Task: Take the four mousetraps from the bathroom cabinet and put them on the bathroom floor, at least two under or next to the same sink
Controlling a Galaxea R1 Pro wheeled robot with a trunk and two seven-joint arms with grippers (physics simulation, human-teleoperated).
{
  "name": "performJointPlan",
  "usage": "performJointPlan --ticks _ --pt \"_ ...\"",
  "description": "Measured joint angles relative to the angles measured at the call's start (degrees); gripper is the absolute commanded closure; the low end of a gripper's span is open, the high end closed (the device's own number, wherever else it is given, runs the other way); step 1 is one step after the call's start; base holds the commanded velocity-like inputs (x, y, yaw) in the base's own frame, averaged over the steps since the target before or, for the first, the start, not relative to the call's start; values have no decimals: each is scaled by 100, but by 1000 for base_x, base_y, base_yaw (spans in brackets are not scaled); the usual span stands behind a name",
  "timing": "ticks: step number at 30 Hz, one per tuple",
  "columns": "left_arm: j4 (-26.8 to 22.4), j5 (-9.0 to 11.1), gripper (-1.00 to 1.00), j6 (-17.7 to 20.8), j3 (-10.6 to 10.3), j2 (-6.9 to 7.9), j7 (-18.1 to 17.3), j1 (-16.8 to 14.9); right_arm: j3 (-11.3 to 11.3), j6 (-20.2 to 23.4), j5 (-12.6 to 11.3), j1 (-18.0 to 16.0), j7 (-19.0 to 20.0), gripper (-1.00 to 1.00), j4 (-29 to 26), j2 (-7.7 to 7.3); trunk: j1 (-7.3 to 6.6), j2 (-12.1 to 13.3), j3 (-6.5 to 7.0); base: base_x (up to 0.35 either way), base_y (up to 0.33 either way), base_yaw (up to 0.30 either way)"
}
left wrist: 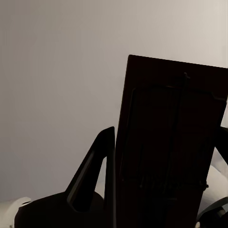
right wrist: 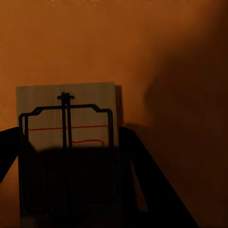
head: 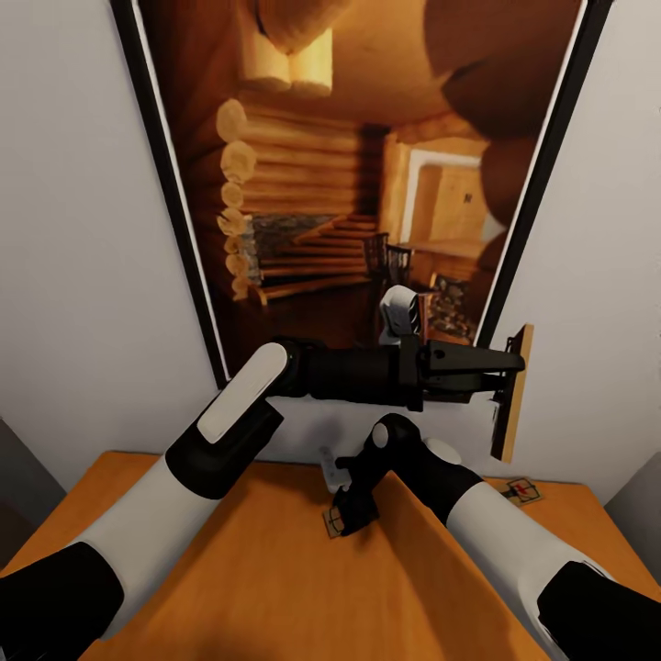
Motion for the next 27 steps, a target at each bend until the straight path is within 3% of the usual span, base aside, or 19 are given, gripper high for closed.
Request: performJointPlan --ticks 27 --pt "-5 -1 100 0 -1 -11 0 0 0 1 9 1 -3 100 0 -6 -594 1086 487 0 0 0"
